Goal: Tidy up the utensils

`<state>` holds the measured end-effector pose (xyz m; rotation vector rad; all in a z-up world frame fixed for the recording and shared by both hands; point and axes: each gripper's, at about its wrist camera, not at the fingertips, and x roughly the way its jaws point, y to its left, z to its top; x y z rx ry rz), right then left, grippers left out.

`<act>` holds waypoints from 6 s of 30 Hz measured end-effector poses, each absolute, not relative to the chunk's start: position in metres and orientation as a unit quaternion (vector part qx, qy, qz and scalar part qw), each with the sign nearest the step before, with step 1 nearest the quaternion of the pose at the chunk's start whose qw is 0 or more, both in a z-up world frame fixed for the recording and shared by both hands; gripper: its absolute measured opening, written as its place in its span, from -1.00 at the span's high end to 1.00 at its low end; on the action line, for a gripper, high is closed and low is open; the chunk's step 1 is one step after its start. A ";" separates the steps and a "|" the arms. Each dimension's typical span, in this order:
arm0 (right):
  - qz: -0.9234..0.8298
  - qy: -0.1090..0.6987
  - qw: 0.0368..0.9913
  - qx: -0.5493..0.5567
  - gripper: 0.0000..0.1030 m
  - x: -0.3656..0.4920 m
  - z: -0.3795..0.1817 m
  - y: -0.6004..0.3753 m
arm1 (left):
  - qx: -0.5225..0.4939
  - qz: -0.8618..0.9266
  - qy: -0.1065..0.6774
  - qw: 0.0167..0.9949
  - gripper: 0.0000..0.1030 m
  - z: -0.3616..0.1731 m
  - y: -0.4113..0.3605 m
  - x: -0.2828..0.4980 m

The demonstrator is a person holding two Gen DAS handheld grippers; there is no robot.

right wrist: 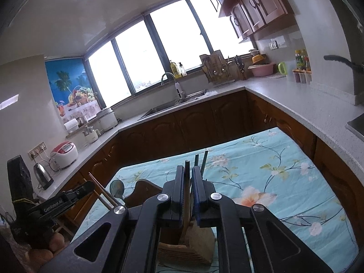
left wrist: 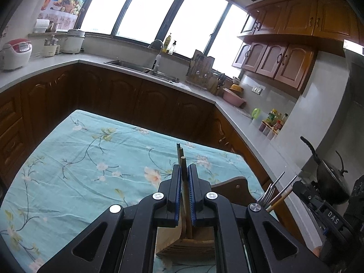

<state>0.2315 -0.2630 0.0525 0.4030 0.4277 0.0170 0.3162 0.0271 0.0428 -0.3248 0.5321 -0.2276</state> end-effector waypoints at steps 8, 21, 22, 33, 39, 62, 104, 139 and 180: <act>0.009 0.219 0.954 0.205 0.71 0.234 0.049 -0.267 | -0.163 -0.107 0.266 0.944 0.65 0.045 0.027 0.315; 0.010 0.208 0.951 0.229 -0.76 0.219 0.049 -0.269 | -0.164 -0.096 0.267 0.945 -0.44 0.050 0.028 0.298; 0.010 0.209 0.950 0.232 -0.80 0.217 0.049 -0.269 | -0.168 -0.097 0.267 0.944 -0.55 0.051 0.029 0.295; 0.021 0.216 0.946 0.242 -0.97 0.197 0.049 -0.261 | -0.169 -0.081 0.278 0.942 -0.74 0.053 0.040 0.257; 0.027 0.217 0.945 0.242 -0.97 0.179 0.051 -0.255 | -0.162 -0.081 0.284 0.941 -0.75 0.060 0.043 0.234; 0.035 0.211 0.959 0.188 -0.98 0.080 0.050 -0.221 | -0.089 -0.082 0.269 0.956 -0.76 0.069 0.054 0.086; -0.004 0.164 0.983 0.083 -1.00 0.001 0.016 -0.182 | 0.020 -0.018 0.191 0.981 -0.99 0.031 0.033 -0.007; 0.007 0.139 0.988 0.071 -1.00 -0.004 0.021 -0.174 | 0.017 -0.016 0.182 0.983 -0.99 0.028 0.038 -0.012; 0.005 0.139 0.988 0.072 -1.00 -0.004 0.020 -0.172 | 0.026 -0.018 0.174 0.984 -0.99 0.024 0.033 -0.015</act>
